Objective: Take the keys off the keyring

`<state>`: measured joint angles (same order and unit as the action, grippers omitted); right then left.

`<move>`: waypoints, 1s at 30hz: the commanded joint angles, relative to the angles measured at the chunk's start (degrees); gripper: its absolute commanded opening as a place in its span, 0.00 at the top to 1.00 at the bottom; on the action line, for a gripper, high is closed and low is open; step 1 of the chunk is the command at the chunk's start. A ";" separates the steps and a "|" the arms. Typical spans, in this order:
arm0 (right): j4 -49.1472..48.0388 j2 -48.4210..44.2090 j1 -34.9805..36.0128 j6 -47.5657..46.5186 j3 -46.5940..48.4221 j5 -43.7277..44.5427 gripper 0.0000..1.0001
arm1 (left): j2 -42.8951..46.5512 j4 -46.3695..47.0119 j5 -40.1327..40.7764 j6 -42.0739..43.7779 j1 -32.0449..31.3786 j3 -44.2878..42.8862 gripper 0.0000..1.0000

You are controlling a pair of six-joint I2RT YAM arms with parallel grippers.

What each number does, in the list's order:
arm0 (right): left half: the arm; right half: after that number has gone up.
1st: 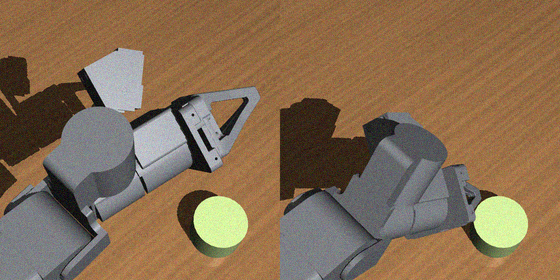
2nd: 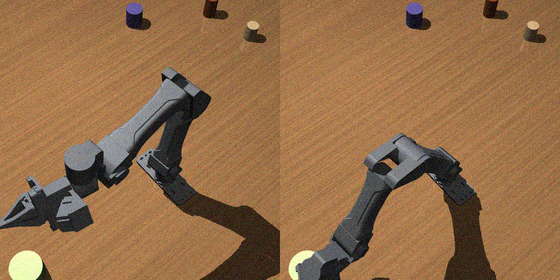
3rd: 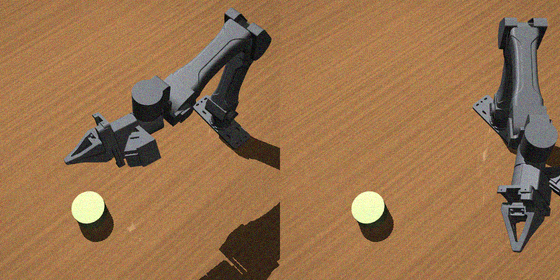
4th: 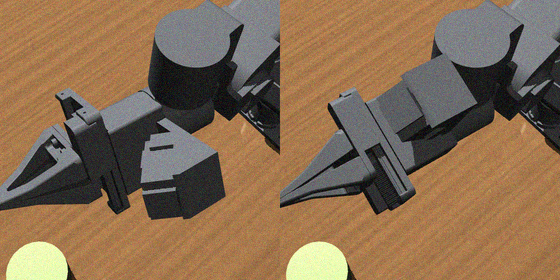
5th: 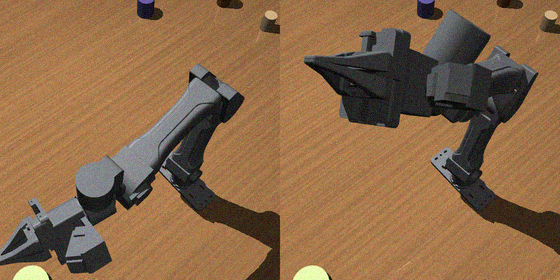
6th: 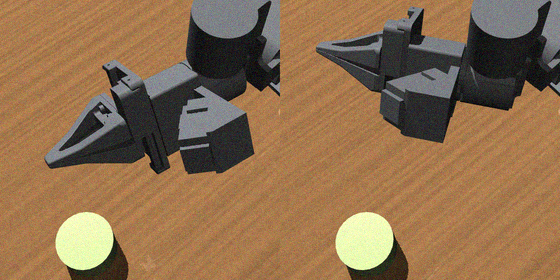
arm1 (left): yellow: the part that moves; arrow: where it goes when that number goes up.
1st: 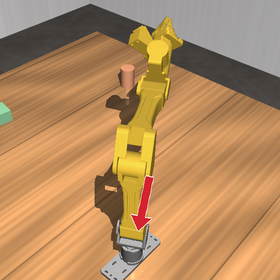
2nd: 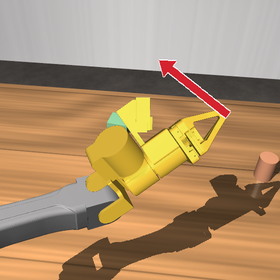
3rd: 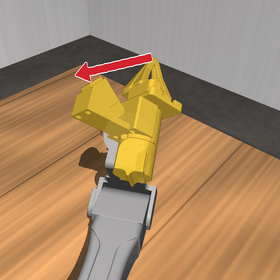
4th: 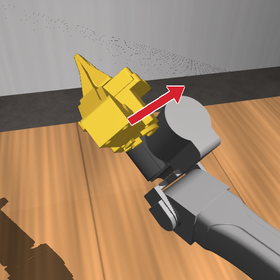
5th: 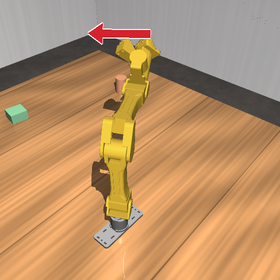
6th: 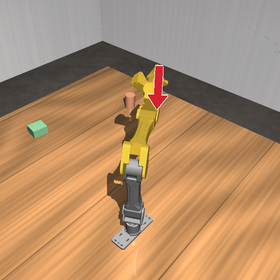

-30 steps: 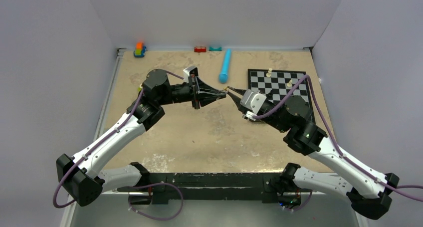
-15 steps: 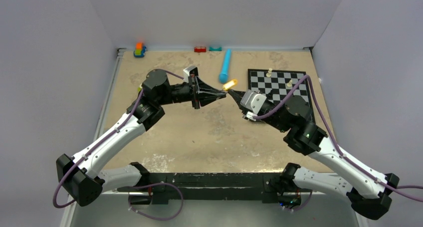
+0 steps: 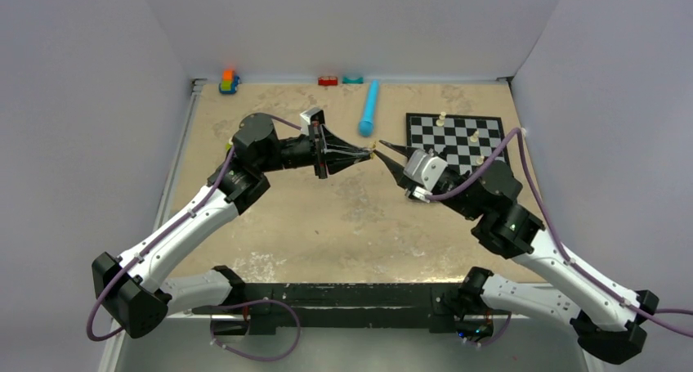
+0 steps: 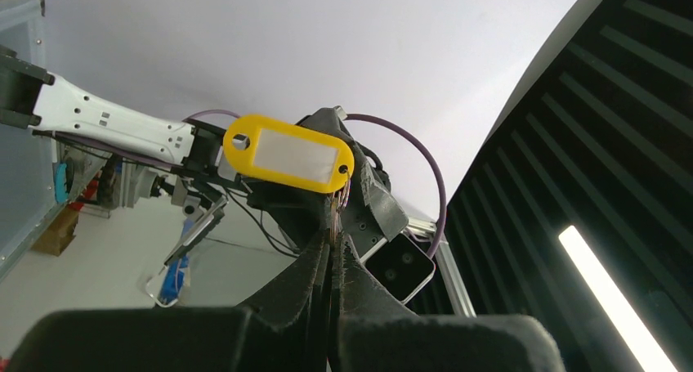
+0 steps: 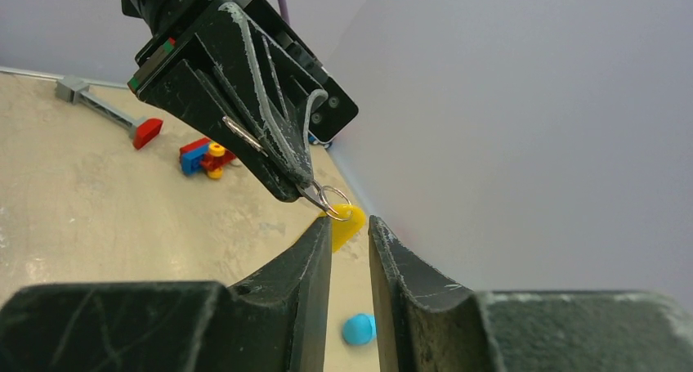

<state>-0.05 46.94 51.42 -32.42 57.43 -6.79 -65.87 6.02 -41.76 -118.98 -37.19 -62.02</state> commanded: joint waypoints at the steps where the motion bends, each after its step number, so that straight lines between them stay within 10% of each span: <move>1: -0.52 -0.37 0.24 -0.25 2.45 0.37 0.73 | 1.38 2.00 -0.28 -0.43 0.11 -1.17 1.00; 16: -1.93 1.57 0.35 0.31 3.51 -0.99 0.75 | 1.35 2.24 -0.55 -0.38 0.14 -1.17 1.00; 30: -1.04 2.29 0.44 0.42 3.80 -1.98 0.97 | 1.00 2.54 -0.79 -0.26 0.17 -1.95 1.00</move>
<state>0.47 49.19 51.48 -32.14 58.39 -7.68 -65.82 6.81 -41.74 -119.00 -37.19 -62.02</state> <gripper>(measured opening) 0.050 0.043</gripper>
